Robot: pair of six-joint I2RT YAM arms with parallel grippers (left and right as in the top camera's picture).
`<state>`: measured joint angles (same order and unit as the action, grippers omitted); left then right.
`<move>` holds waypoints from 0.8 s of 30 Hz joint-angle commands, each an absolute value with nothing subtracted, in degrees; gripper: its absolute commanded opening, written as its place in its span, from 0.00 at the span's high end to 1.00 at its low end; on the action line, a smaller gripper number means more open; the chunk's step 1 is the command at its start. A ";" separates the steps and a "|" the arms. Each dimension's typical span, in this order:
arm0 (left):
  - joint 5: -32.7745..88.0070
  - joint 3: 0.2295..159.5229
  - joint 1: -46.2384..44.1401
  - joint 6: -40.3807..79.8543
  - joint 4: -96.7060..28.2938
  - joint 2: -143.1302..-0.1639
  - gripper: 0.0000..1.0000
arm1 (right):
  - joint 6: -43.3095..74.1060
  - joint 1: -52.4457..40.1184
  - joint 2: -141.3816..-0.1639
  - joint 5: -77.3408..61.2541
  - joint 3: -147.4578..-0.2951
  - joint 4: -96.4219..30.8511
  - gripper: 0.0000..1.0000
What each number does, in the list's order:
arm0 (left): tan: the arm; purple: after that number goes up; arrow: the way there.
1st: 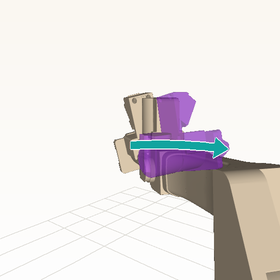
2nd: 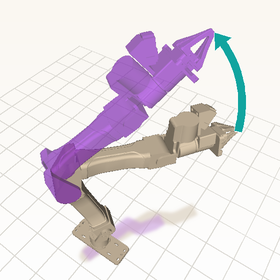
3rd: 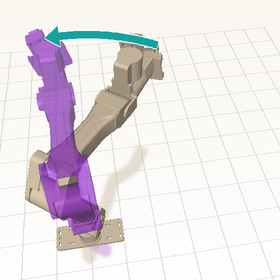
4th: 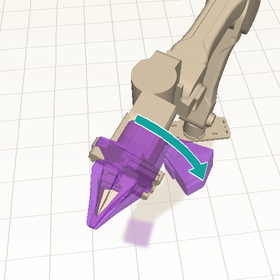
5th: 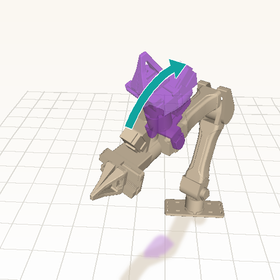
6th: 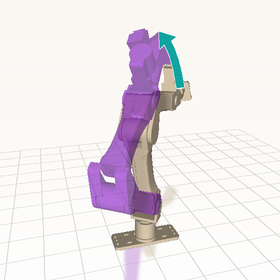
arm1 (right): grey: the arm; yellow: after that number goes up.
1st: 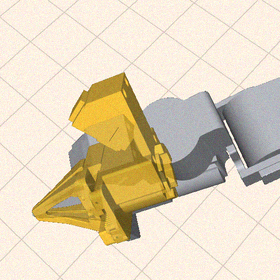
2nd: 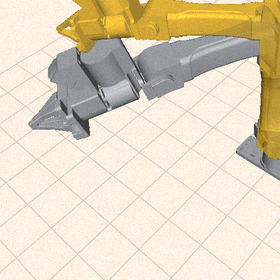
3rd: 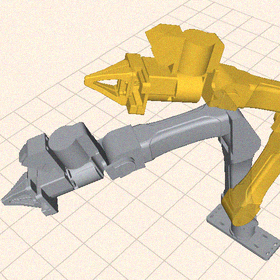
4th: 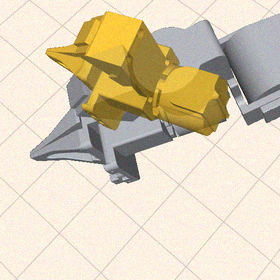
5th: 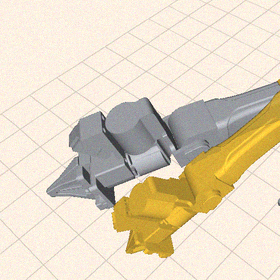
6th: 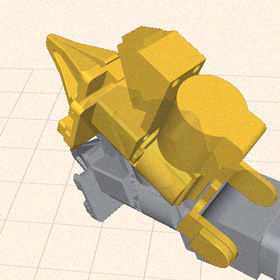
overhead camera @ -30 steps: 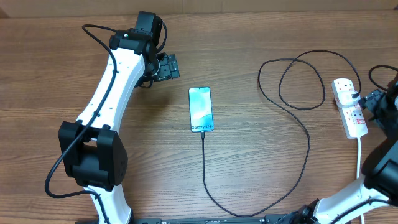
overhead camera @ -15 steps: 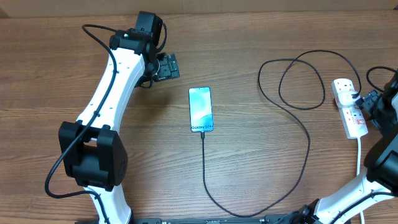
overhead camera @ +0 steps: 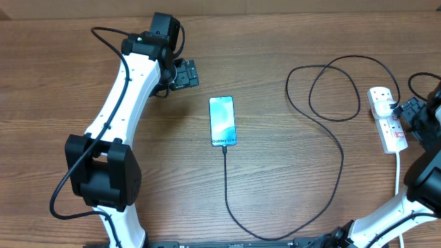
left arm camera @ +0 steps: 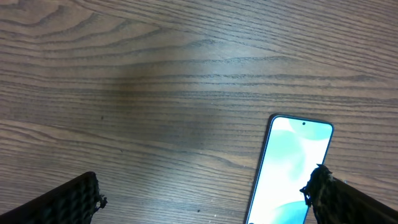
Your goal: Plug charger to phone and switch on socket
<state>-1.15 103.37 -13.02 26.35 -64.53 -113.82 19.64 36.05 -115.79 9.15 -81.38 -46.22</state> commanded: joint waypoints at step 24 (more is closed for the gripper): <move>-1.89 103.66 -13.10 25.28 -64.47 -113.14 0.00 | 17.47 35.44 -115.18 4.12 -81.45 -50.54 0.00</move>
<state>-1.15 103.37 -13.02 26.35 -64.53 -113.82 19.49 36.12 -115.31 7.60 -81.80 -48.66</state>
